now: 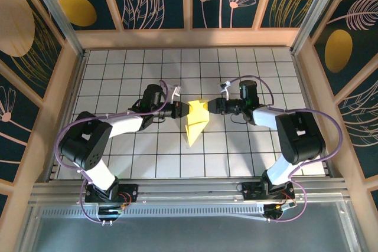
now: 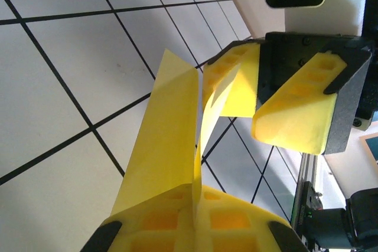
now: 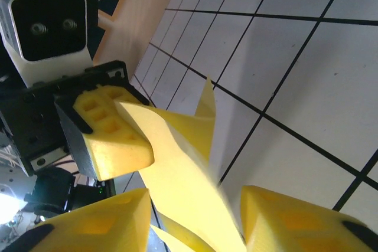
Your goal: Fold a paper plane with a square sheet of paper (fold left side to right side)
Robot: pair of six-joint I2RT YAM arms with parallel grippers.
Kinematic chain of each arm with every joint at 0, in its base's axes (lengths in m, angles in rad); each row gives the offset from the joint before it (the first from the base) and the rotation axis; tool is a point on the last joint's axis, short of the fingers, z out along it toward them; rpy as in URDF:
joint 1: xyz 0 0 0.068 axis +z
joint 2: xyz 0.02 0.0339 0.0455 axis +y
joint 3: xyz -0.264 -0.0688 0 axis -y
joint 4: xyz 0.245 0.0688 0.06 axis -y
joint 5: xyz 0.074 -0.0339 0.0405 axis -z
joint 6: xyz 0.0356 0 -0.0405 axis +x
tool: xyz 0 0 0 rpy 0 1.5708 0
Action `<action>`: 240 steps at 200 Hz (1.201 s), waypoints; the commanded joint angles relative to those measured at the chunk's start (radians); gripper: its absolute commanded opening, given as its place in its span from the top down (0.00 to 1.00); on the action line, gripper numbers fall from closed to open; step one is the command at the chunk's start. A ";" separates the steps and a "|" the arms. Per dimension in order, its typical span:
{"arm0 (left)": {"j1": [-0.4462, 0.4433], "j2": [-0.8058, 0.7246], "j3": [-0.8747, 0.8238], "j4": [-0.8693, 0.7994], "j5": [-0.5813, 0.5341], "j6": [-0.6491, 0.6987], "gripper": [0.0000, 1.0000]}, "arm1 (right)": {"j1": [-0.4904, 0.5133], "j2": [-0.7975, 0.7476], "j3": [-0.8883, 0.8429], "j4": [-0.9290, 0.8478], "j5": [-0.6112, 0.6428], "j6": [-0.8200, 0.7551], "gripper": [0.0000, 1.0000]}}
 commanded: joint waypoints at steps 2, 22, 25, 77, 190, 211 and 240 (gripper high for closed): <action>0.002 0.016 -0.003 -0.011 -0.002 0.032 1.00 | -0.005 -0.009 0.044 -0.049 0.029 -0.033 0.64; 0.002 0.020 -0.007 -0.003 0.010 0.032 1.00 | 0.001 0.016 0.066 -0.058 0.043 -0.029 0.71; 0.001 0.021 -0.008 -0.001 0.012 0.032 1.00 | 0.002 0.018 0.070 -0.059 0.045 -0.029 0.73; 0.003 -0.035 -0.020 -0.098 -0.147 0.091 0.67 | 0.002 0.051 0.116 -0.145 0.145 -0.013 1.00; -0.307 -0.273 0.029 -0.563 -0.723 0.247 0.51 | -0.012 0.176 0.315 -0.522 0.288 0.191 1.00; -0.411 -0.225 0.072 -0.618 -0.828 0.236 0.48 | -0.018 0.182 0.320 -0.522 0.295 0.208 1.00; -0.512 -0.112 0.167 -0.689 -0.942 0.234 0.44 | -0.019 0.187 0.329 -0.531 0.301 0.210 1.00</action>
